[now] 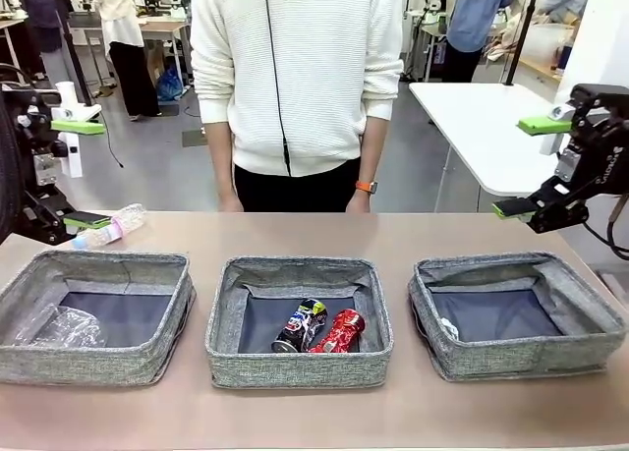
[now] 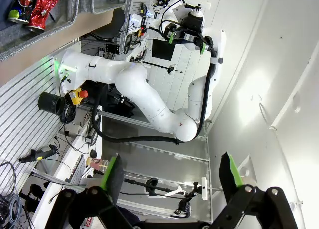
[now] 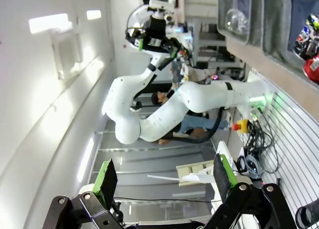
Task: Sort the waste into the appropriate baskets.
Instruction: Pick up the waste item pointed out by the person.
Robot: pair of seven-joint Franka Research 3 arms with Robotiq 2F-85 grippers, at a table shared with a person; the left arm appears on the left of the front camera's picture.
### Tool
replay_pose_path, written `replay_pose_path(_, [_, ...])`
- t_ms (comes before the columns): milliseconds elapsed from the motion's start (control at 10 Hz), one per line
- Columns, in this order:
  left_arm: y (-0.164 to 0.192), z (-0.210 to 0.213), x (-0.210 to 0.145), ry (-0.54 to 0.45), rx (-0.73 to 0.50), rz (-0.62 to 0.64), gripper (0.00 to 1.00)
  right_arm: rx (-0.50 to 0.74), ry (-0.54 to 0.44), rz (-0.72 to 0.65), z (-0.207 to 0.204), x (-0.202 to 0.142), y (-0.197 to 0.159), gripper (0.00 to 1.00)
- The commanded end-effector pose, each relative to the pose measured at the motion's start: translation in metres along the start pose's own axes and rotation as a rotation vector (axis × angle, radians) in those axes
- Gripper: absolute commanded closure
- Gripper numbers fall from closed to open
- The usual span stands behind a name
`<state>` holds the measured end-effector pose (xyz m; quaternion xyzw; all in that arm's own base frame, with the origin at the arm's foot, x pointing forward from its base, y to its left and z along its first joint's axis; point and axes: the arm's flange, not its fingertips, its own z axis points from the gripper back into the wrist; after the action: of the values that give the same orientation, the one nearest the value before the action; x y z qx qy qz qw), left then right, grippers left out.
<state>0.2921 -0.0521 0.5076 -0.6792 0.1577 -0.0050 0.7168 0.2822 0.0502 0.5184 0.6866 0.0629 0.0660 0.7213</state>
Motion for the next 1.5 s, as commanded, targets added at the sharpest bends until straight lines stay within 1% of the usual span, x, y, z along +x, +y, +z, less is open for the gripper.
replay_pose_path(0, [-0.002, -0.002, -0.005, 0.007, -0.015, -0.012, 0.00, 0.003, -0.009, 0.006, -0.001, 0.001, 0.005, 0.00])
replay_pose_path(900, [-0.002, -0.002, -0.005, 0.007, -0.015, -0.012, 0.00, 0.003, -0.009, 0.006, -0.001, 0.001, 0.005, 0.00])
replay_pose_path(1000, [0.000, 0.000, 0.000, 0.000, 0.000, 0.000, 0.00, 0.003, -0.009, 0.006, -0.001, 0.001, 0.005, 0.00])
replay_pose_path(1100, [0.000, 0.000, 0.008, 0.091, 0.122, 0.043, 0.00, 0.003, -0.009, 0.006, -0.001, 0.001, 0.005, 0.00])
replay_pose_path(1200, [-0.009, 0.002, 0.029, 0.196, 0.369, -0.012, 0.00, 0.003, -0.009, 0.006, -0.001, 0.001, 0.005, 0.00])
replay_pose_path(1300, [-0.024, 0.012, 0.052, 0.165, 0.589, -0.139, 0.00, 0.003, -0.009, 0.006, -0.001, 0.001, 0.005, 0.00])
replay_pose_path(1400, [-0.040, 0.030, 0.074, 0.039, 0.940, -0.270, 0.00, 0.003, -0.009, 0.006, -0.001, 0.001, 0.005, 0.00])
